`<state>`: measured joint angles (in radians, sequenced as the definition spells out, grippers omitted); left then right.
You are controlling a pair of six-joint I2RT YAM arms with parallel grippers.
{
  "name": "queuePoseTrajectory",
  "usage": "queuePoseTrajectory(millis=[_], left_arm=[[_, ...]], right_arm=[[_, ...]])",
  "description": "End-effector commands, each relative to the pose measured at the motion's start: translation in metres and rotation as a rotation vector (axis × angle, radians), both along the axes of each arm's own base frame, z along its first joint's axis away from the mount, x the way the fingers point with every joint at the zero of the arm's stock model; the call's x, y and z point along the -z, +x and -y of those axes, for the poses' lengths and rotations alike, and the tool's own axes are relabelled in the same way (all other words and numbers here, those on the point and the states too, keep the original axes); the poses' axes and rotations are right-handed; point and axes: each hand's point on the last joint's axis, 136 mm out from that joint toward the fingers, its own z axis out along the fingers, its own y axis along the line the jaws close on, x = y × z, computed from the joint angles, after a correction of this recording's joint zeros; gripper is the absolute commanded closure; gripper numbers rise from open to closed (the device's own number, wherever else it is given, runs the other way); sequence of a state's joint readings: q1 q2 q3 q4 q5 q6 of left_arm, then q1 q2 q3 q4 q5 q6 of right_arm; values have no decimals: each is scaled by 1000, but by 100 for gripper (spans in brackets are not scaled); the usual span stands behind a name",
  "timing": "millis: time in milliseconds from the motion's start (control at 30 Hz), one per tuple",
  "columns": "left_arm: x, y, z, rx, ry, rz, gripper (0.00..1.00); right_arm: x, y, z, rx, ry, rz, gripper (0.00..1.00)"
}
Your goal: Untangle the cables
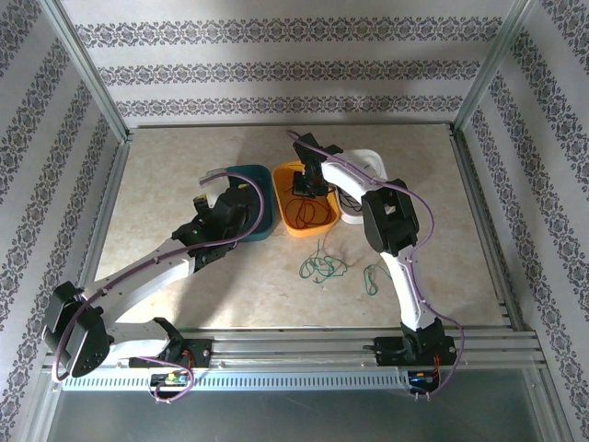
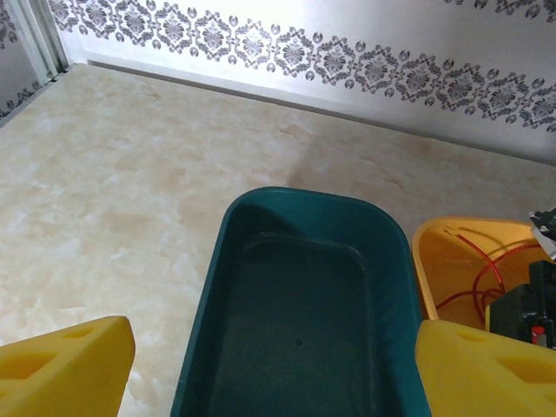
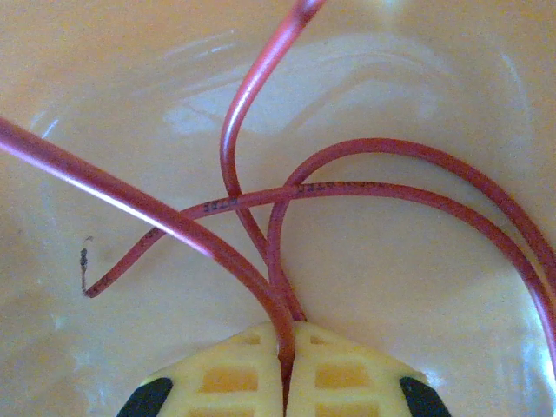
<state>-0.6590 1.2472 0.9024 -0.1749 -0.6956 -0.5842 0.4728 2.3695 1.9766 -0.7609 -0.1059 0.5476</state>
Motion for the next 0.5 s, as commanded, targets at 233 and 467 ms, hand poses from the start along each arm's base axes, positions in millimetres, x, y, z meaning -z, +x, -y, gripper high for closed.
queuePoseTrajectory(millis=[233, 467], left_arm=[[-7, 14, 33, 178, 30, -21, 15], [14, -4, 101, 533, 77, -76, 15]], right_arm=[[-73, 3, -3, 2, 78, 127, 54], [-145, -18, 11, 6, 174, 276, 50]])
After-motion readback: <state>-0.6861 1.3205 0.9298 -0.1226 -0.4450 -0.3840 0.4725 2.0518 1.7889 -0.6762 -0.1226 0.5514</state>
